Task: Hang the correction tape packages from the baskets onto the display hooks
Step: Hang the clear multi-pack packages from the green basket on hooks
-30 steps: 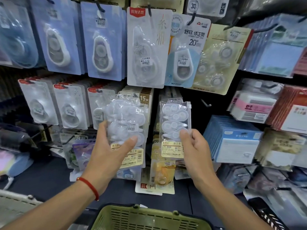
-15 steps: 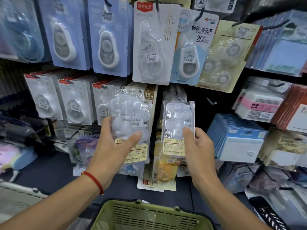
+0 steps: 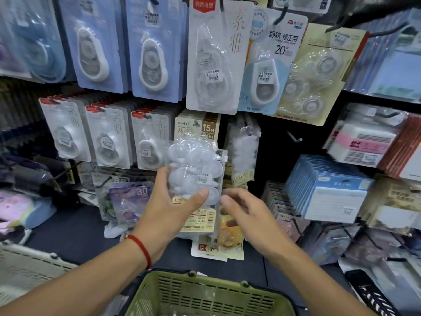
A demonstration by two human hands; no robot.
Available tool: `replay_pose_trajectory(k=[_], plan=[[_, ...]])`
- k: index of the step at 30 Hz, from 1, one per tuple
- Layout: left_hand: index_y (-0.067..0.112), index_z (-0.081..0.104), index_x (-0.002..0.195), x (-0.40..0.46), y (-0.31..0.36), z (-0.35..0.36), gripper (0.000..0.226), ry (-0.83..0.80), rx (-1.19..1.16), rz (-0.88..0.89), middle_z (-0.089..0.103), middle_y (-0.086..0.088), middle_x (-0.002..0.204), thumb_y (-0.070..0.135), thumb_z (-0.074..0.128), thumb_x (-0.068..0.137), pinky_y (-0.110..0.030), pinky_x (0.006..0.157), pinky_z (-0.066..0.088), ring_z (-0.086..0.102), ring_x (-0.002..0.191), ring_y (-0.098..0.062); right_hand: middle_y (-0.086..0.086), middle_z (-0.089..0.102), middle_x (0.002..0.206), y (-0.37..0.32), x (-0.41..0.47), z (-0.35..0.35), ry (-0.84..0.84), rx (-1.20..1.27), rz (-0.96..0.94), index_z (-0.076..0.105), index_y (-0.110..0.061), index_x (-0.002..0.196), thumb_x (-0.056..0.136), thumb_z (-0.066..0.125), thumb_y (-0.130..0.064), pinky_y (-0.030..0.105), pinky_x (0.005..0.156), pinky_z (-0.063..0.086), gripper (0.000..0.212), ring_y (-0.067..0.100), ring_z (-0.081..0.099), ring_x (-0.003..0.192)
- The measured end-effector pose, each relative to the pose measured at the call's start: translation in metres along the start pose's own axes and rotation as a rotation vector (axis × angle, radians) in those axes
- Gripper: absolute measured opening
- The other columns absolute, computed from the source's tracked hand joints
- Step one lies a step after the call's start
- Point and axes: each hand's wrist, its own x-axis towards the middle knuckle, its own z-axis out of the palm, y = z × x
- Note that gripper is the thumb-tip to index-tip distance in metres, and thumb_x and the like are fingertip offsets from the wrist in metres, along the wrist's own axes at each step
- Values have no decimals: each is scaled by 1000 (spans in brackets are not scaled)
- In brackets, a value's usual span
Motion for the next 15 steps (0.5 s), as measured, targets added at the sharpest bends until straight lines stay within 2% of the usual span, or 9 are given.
replay_pose_trajectory(k=[1, 4, 7, 10, 11, 13, 15], plan=[[41, 51, 130, -1, -2, 2, 70, -12, -7, -6, 73, 18, 120, 44, 90, 71, -17, 89, 57, 70, 110, 0, -18, 74, 111, -5, -2, 5, -8, 15, -39, 67, -39, 115, 98, 62, -55, 42, 92, 60, 23, 5, 70, 103], [37, 49, 136, -2, -5, 7, 78, -44, -61, -24, 74, 12, 122, 49, 93, 73, -29, 99, 56, 70, 115, -5, -17, 75, 101, -11, -7, 15, 72, -10, -107, 68, -36, 107, 95, 69, -54, 42, 82, 62, 21, 7, 70, 88], [36, 44, 144, -1, -6, 7, 96, -63, -148, -75, 72, 5, 131, 57, 92, 63, -41, 101, 57, 70, 121, -14, -17, 76, 102, -9, -6, 13, 101, 59, -94, 69, -32, 108, 97, 71, -40, 43, 85, 63, 14, 7, 74, 90], [44, 44, 142, 1, -3, 3, 86, -74, -144, -68, 72, 11, 132, 60, 89, 71, -35, 99, 56, 69, 121, -8, -12, 78, 107, -7, -3, 8, 147, 163, -92, 65, -28, 112, 99, 70, -37, 47, 88, 63, 17, 10, 77, 96], [45, 43, 143, 1, -2, 2, 82, -71, -156, -71, 71, 12, 133, 58, 89, 75, -32, 94, 59, 70, 120, -9, -7, 79, 106, -6, -2, 6, 185, 168, -108, 63, -30, 112, 100, 68, -41, 51, 87, 63, 17, 13, 77, 94], [44, 46, 140, 2, -1, 0, 72, -63, -213, -95, 72, 7, 130, 43, 85, 79, -30, 72, 65, 76, 106, -15, 6, 75, 102, -3, -2, 1, 283, 137, -153, 58, -36, 107, 100, 62, -51, 59, 83, 59, 17, 27, 73, 91], [43, 50, 134, 2, 1, -1, 62, -56, -248, -105, 72, 4, 125, 36, 81, 80, -42, 60, 65, 79, 95, -22, 16, 68, 102, -2, 0, -4, 365, 104, -190, 56, -38, 106, 103, 58, -51, 62, 82, 55, 14, 38, 65, 92]])
